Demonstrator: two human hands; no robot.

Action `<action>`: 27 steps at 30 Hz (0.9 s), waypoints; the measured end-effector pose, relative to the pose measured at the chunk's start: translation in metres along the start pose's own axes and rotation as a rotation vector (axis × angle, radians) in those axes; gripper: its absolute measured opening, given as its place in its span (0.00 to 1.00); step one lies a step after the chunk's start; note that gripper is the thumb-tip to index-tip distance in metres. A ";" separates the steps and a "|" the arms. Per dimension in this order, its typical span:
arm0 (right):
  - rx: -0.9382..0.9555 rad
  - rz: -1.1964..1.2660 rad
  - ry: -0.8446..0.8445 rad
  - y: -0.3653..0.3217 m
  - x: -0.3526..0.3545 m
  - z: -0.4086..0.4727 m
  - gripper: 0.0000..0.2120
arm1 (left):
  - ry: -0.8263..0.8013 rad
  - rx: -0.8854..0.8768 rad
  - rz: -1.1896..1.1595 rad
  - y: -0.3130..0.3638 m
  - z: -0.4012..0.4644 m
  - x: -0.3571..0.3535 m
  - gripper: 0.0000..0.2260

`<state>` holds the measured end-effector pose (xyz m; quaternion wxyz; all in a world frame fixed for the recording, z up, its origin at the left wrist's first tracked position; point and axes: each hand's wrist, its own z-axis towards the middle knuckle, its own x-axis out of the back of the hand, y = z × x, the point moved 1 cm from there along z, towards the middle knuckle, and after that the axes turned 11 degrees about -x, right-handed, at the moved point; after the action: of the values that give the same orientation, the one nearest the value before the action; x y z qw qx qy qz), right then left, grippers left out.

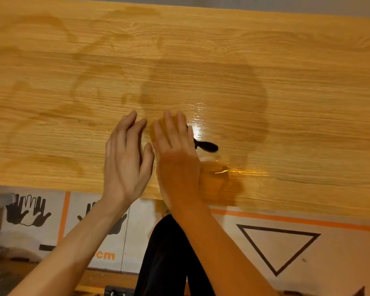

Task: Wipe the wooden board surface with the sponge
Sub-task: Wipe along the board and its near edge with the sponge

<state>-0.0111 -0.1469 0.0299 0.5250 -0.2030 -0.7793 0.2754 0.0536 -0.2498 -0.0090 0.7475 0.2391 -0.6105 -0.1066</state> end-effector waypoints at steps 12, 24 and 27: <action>-0.099 -0.125 0.386 0.098 0.054 0.000 0.20 | 0.017 0.017 0.051 -0.003 0.000 -0.005 0.22; -0.133 -0.095 0.274 0.140 0.113 0.014 0.19 | 0.064 -0.038 0.070 -0.002 -0.002 -0.004 0.21; -0.132 -0.054 0.300 0.114 0.082 0.015 0.18 | 0.066 -0.056 0.068 -0.002 -0.002 -0.003 0.21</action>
<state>-0.0522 -0.0132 0.0107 0.6283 -0.2550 -0.7136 0.1759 0.0551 -0.2495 -0.0130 0.7767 0.2006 -0.5902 -0.0900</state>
